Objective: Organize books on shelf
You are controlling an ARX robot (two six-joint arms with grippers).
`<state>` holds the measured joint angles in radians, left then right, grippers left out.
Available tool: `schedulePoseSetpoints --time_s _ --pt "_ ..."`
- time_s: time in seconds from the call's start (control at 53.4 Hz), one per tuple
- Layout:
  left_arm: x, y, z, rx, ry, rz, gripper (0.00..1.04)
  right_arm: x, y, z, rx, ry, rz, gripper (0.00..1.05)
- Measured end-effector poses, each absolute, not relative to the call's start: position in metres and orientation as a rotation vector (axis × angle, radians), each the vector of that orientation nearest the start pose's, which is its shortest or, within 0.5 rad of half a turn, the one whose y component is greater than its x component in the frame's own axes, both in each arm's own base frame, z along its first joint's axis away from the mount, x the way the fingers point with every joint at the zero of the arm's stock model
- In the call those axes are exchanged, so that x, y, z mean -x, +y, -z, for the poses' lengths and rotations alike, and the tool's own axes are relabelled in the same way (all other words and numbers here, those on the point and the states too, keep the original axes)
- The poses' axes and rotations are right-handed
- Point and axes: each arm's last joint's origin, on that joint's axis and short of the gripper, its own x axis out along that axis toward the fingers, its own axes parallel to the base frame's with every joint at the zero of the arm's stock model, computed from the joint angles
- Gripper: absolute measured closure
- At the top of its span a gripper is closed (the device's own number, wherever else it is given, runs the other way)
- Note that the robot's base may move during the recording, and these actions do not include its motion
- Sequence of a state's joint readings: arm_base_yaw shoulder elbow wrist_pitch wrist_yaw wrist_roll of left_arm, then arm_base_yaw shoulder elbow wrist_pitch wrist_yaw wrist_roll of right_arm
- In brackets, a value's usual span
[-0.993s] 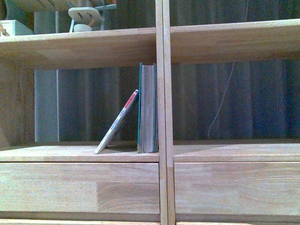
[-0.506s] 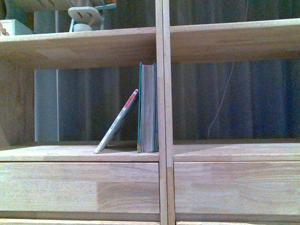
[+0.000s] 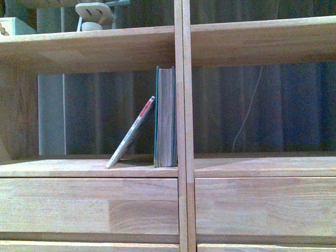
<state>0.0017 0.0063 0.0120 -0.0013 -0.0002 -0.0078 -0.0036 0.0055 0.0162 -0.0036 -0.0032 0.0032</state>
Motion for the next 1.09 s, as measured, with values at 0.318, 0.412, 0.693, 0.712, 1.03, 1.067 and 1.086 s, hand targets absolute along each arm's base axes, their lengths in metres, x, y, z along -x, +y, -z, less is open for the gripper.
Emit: schedulePoseSetpoints --time_s 0.318,0.412,0.693,0.712,1.03,1.067,1.086 --pt "-0.0974 0.0002 -0.1670 0.008 -0.004 -0.002 0.73 -0.0970 -0.0003 -0.1683 -0.004 -0.007 0.000 0.07" --pt "-0.0974 0.0002 -0.1670 0.008 -0.004 -0.002 0.57 -0.0970 -0.0003 -0.1683 -0.003 -0.007 0.000 0.07" --pt "-0.0974 0.0002 -0.1670 0.006 -0.004 -0.002 0.05 -0.0970 -0.0003 -0.1683 -0.004 -0.007 0.000 0.07" --pt "-0.0974 0.0002 -0.1670 0.006 -0.004 -0.002 0.06 -0.0970 -0.0003 -0.1683 -0.004 -0.007 0.000 0.07" --pt "-0.0974 0.0002 -0.1670 0.006 -0.004 -0.002 0.07 -0.0970 -0.0003 -0.1683 -0.004 -0.007 0.000 0.07" --pt "-0.0974 0.0002 -0.1670 0.006 -0.004 -0.002 0.07 -0.0970 -0.0003 -0.1683 -0.003 -0.007 0.000 0.07" --pt "-0.0974 0.0002 -0.1670 0.006 -0.004 -0.002 0.07 -0.0970 -0.0003 -0.1683 -0.004 -0.007 0.000 0.07"
